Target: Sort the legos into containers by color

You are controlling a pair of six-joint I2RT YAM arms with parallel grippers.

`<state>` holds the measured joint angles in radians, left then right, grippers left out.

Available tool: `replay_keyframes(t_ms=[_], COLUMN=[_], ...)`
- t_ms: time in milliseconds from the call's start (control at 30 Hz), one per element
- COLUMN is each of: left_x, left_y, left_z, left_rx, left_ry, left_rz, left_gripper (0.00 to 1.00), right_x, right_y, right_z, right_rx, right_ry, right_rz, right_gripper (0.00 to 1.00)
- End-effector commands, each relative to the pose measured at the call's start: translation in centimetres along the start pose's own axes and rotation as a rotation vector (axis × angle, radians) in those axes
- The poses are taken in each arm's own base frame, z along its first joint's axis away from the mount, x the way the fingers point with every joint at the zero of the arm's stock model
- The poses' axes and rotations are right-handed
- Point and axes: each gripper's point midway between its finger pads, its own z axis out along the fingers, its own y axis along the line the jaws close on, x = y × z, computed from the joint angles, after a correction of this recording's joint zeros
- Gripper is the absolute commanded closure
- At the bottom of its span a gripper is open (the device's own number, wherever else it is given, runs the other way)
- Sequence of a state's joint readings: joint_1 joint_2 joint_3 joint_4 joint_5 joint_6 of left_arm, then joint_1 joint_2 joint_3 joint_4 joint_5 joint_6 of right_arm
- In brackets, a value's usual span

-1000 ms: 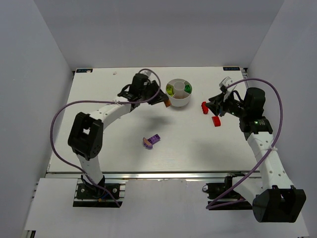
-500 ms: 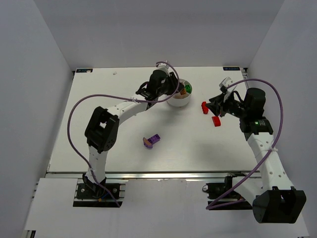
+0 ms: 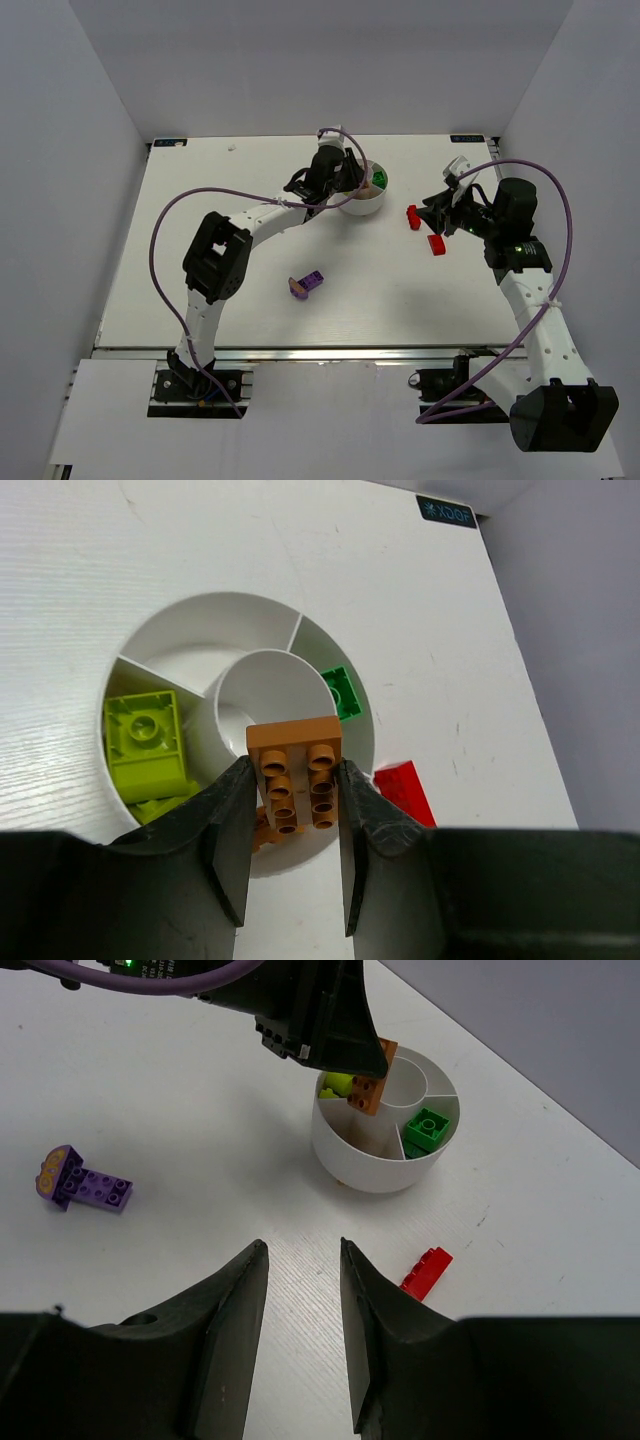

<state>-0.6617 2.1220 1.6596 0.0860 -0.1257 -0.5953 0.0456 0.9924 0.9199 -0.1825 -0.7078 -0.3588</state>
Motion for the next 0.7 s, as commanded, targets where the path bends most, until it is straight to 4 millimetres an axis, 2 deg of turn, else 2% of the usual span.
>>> replay_keyframes(t_ms=[0, 167, 267, 567, 667], left_x=[-1.6, -0.6, -0.5, -0.3, -0.2], left_y=[0.2, 0.5, 0.2, 0.1, 0.2], left_z=[-0.3, 0.1, 0.1, -0.2, -0.4], left_rx=[-0.031, -0.044, -0.037, -0.033, -0.032], left_ry=[-0.071, -0.052, -0.053, -0.047, -0.046], left_rz=[0.018, 0.020, 0.025, 0.030, 0.027], left_gripper=[0.99, 0.80, 0.74, 0.68, 0.62], right_x=[-1.6, -1.7, -1.7, -1.8, -1.8], right_y=[-0.3, -0.3, -0.3, -0.3, -0.3], right_z=[-0.4, -0.6, -0.6, -0.6, -0.7], right_rx=[0.014, 0.016, 0.017, 0.014, 0.014], right_ry=[-0.033, -0.032, -0.032, -0.035, -0.035], right_rz=[-0.040, -0.048, -0.049, -0.051, -0.051], right_gripper=[0.60, 0.59, 0.59, 0.59, 0.59])
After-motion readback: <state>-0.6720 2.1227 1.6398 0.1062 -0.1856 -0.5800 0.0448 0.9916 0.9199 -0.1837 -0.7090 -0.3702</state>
